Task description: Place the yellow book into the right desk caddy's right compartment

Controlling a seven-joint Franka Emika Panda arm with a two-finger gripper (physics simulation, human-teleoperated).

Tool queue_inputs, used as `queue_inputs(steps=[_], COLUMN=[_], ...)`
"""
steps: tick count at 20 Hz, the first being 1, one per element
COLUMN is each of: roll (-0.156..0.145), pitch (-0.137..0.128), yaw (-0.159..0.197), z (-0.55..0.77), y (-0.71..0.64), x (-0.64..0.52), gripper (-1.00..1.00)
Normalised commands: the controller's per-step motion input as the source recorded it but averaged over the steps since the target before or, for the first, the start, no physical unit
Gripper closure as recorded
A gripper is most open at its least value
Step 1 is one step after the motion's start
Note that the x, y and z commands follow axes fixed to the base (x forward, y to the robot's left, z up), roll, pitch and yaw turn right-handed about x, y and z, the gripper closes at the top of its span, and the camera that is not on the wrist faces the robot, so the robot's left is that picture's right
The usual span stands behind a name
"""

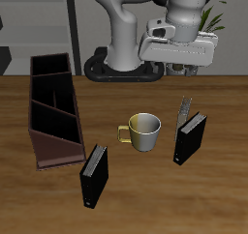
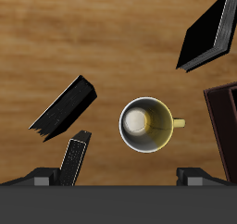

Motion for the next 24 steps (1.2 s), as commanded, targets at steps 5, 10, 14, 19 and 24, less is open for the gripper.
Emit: queue_inputs(steps=[5,10,14,19,24], roll=[0.016,0.022,0.023,0.008,0.033], pitch=[-0.002,0.002,-0.003,0.009,0.015], yaw=[-0.034,-0.028,-0.067,-0.033,-0.025], z=[-0.08,-0.09,-0.07,-0.17,-0.34], y=[0.18,0.21,0.19,0.05,0.13], x=[0.01,-0.02,0.05,0.0,-0.22], gripper=[-1.0,-1.0,-1.0,-1.0,-1.0])
